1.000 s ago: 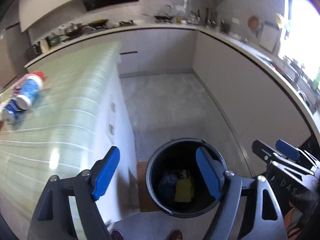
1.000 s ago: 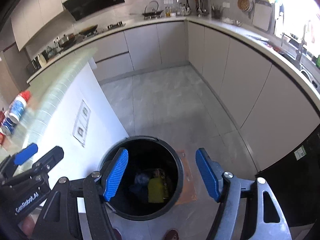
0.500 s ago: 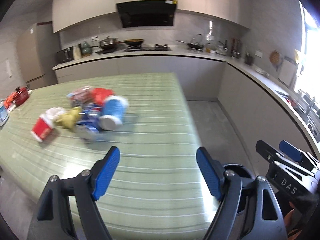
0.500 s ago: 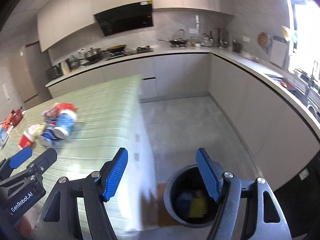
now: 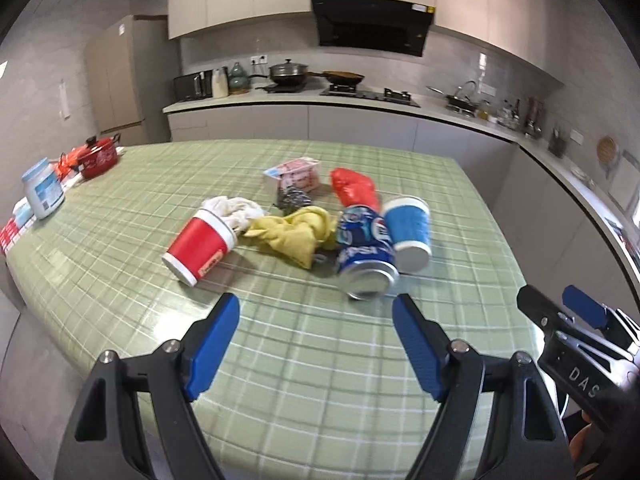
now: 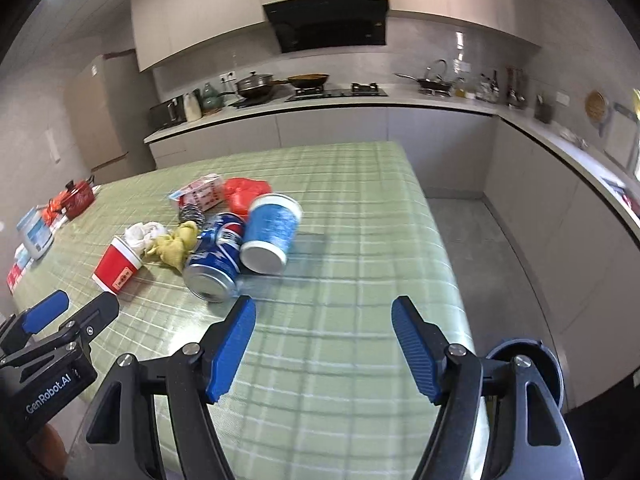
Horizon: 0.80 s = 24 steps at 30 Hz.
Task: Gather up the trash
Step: 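Move both tools back to the table toward the Pepsi can and blue cup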
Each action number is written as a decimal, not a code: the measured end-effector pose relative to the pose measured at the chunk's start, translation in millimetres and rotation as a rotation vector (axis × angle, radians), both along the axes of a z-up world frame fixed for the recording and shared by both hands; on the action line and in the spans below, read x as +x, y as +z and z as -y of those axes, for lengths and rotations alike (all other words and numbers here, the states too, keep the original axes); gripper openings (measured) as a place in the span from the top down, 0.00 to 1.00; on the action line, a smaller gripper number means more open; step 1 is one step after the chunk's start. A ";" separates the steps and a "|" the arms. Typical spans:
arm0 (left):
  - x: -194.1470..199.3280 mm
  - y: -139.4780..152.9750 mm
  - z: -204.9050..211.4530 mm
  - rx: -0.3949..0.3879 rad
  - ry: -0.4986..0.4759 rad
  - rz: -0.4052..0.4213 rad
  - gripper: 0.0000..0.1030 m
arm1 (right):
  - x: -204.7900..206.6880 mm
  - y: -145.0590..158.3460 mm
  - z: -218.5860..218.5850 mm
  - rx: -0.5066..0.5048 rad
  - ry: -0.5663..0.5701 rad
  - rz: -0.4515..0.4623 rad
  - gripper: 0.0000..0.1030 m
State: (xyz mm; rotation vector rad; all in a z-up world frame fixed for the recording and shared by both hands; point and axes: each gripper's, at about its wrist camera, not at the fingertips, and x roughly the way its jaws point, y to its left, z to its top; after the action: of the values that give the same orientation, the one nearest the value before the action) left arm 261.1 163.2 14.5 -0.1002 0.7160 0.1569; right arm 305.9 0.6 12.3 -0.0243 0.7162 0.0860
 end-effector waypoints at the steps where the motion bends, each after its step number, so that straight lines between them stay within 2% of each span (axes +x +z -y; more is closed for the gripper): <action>1: 2.7 -0.9 -2.3 -0.003 0.006 -0.001 0.22 | 5.4 -0.8 -3.6 0.001 0.008 -0.002 0.30; 7: 32.3 -7.2 -7.6 0.010 0.003 -0.011 0.22 | 36.5 -5.7 -7.6 0.022 0.032 -0.006 0.30; 12: 56.3 -11.7 5.6 0.013 -0.012 -0.023 0.22 | 59.6 -6.6 -0.9 0.026 0.035 -0.005 0.30; 24: 98.9 -24.1 12.5 0.010 -0.073 -0.076 0.22 | 98.0 -11.2 5.8 0.028 -0.016 -0.021 0.30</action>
State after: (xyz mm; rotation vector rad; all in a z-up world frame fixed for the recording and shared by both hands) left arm 360.0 150.7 -9.5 -0.0584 0.7935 0.0945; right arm 403.8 -5.3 1.1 0.0094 0.7363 0.0816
